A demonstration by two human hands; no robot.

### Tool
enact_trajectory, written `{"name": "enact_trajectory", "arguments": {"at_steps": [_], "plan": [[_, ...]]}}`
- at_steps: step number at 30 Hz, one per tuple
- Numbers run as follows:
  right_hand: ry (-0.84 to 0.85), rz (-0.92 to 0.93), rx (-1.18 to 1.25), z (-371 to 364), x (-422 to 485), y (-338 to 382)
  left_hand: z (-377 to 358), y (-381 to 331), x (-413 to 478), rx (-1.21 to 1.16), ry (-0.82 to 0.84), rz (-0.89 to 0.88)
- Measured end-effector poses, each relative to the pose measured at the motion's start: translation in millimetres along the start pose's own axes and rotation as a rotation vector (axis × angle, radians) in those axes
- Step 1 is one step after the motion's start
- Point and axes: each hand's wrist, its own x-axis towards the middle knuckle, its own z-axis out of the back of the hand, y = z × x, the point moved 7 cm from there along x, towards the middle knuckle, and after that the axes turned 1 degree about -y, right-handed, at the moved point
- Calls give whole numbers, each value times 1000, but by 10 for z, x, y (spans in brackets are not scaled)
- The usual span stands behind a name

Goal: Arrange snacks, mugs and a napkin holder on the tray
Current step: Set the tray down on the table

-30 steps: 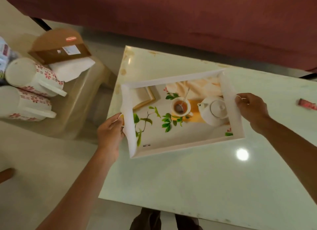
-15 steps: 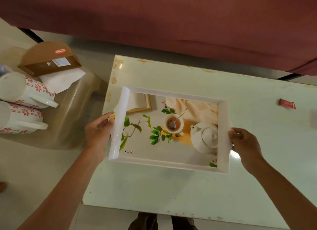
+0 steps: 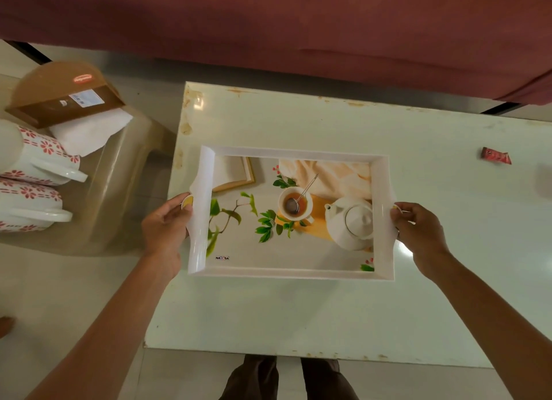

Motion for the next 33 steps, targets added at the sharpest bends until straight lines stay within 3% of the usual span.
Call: {"name": "enact_trajectory", "arguments": {"at_steps": [23, 28, 33], "plan": [[-41, 12, -111, -2, -117, 43, -2, 83, 69, 64, -38, -16], [-52, 71, -174, 15, -184, 147, -6, 28, -3, 131, -56, -70], [-74, 322, -394, -10, -353, 373, -11, -120, -256, 276, -70, -287]]}}
